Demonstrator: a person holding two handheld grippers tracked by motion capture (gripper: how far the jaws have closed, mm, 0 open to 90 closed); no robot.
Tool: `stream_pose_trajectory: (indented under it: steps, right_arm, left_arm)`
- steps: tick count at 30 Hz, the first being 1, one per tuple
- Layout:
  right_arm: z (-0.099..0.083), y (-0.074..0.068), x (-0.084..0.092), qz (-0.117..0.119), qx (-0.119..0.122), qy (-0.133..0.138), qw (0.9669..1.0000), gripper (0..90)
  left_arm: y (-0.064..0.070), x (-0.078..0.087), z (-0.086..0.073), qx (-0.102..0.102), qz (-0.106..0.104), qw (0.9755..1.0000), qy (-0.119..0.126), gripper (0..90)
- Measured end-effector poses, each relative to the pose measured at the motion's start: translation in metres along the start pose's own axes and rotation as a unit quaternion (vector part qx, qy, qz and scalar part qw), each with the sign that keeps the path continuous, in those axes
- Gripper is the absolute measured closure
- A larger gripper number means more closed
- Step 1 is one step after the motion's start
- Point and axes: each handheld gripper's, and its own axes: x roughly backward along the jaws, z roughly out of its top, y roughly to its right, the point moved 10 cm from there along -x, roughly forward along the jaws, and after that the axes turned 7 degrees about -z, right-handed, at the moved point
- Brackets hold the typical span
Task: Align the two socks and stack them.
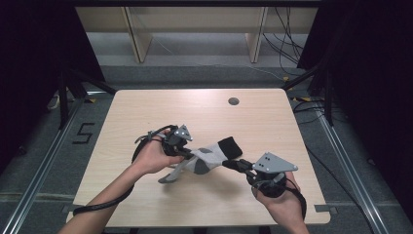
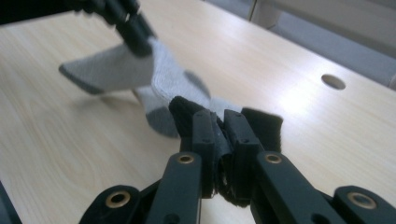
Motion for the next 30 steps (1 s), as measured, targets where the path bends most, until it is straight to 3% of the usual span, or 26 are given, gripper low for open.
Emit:
stream_pose_trajectory:
  steps: [3,4,5,8,9,10,11,13,17,18,21,22,23,24,30]
  right_arm:
    - [0.009,-0.001,0.005,0.006,-0.008,0.015,0.9998,85.1]
    - [0.011,-0.002,0.006,0.01,-0.011,0.018,0.9997,90.0]
    - [0.014,-0.003,0.008,0.012,-0.018,0.02,0.9996,90.0]
    - [0.019,-0.003,0.011,0.012,-0.009,0.026,0.9995,90.0]
    - [0.019,-0.003,0.011,0.004,0.007,0.02,0.9998,90.0]
    - [0.018,-0.004,0.008,0.008,0.01,0.017,0.9998,90.0]
    - [0.013,-0.008,0.004,0.017,0.007,0.003,0.9998,89.5]
    - [0.002,-0.015,-0.005,0.028,0.019,-0.016,0.9993,86.5]
    - [-0.022,-0.041,-0.029,0.057,0.045,-0.045,0.9963,73.7]
    - [-0.022,-0.041,-0.029,0.057,0.045,-0.045,0.9963,73.7]
    - [-0.046,-0.069,-0.053,0.089,0.09,-0.079,0.9888,55.5]
    - [-0.052,-0.076,-0.056,0.094,0.083,-0.093,0.9877,52.7]
    - [-0.052,-0.076,-0.056,0.094,0.083,-0.093,0.9877,52.7]
    - [-0.058,-0.084,-0.061,0.094,0.09,-0.1,0.9864,43.9]
    - [-0.073,-0.099,-0.067,0.094,0.113,-0.123,0.9814,31.9]
  left_arm:
    - [0.006,0.003,-0.007,-0.004,-0.01,0.9999,-0.001,82.3]
    - [0.006,0.003,-0.007,-0.004,-0.01,0.9999,-0.001,82.3]
    - [0.009,0.006,-0.012,-0.013,-0.009,0.9998,-0.012,82.3]
    - [0.013,0.009,-0.014,-0.01,-0.015,0.9998,-0.005,82.3]
    - [0.015,0.012,-0.016,-0.013,-0.011,0.9998,-0.006,82.3]
    - [0.015,0.012,-0.016,-0.013,-0.011,0.9998,-0.006,82.3]
    - [0.012,0.014,-0.019,-0.025,-0.003,0.9994,-0.022,82.4]
    - [0.012,0.013,-0.02,-0.018,-0.005,0.9996,-0.02,82.4]
    - [0.01,0.011,-0.021,-0.017,-0.005,0.9995,-0.025,82.4]
    - [0.01,0.011,-0.021,-0.017,-0.005,0.9995,-0.025,82.4]
    - [0.009,0.011,-0.021,-0.015,-0.006,0.9996,-0.024,82.4]
    - [0.009,0.011,-0.022,-0.013,-0.006,0.9996,-0.023,82.4]
    - [0.009,0.011,-0.022,-0.013,-0.006,0.9996,-0.023,82.4]
    - [0.008,0.011,-0.022,-0.012,-0.005,0.9996,-0.024,82.3]
    - [0.008,0.011,-0.022,-0.011,-0.004,0.9997,-0.021,82.4]
